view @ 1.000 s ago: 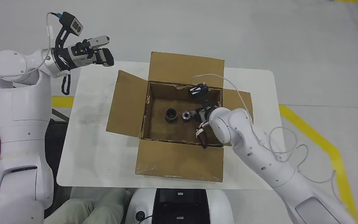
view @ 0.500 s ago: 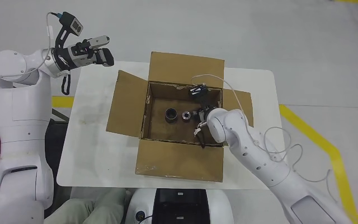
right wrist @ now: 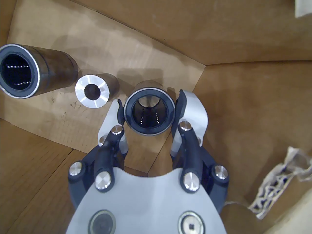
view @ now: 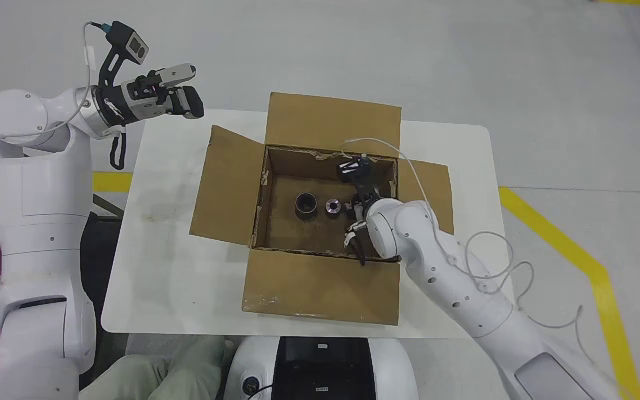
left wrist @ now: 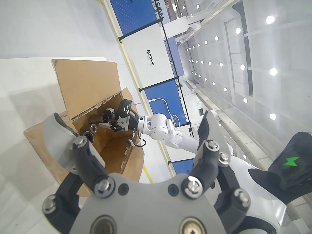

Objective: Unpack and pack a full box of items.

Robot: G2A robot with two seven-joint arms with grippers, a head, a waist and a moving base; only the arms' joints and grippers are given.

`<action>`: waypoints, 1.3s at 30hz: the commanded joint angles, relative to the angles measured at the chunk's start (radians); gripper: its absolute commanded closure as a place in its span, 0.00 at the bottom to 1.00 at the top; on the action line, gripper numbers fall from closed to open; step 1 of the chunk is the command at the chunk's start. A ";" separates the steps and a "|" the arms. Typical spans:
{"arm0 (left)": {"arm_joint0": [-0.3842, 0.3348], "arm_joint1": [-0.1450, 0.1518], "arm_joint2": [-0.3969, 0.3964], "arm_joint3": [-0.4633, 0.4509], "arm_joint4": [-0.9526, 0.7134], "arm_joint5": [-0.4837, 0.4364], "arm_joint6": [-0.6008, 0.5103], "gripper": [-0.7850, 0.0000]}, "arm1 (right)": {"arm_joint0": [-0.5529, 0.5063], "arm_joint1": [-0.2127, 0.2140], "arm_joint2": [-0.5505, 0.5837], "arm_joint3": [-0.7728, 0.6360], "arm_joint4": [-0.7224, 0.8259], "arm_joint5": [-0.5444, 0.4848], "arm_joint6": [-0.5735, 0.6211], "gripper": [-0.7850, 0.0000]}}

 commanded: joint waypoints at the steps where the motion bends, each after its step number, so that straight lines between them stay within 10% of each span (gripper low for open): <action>1: 0.000 0.000 0.000 0.000 0.000 0.000 0.000 0.00 | 0.001 -0.003 0.003 0.009 0.003 -0.001 -0.006 0.47; 11: 0.000 0.000 0.000 0.000 0.000 0.000 0.000 0.00 | 0.008 -0.025 0.009 0.053 0.022 0.001 -0.017 0.50; 17: 0.000 0.000 0.000 0.000 0.000 0.000 0.000 0.00 | 0.004 -0.033 0.017 0.059 0.017 -0.007 -0.025 1.00; 39: 0.000 0.000 0.000 0.000 0.000 0.000 0.000 0.00 | -0.167 -0.003 0.147 -0.275 -0.095 -0.084 -0.026 1.00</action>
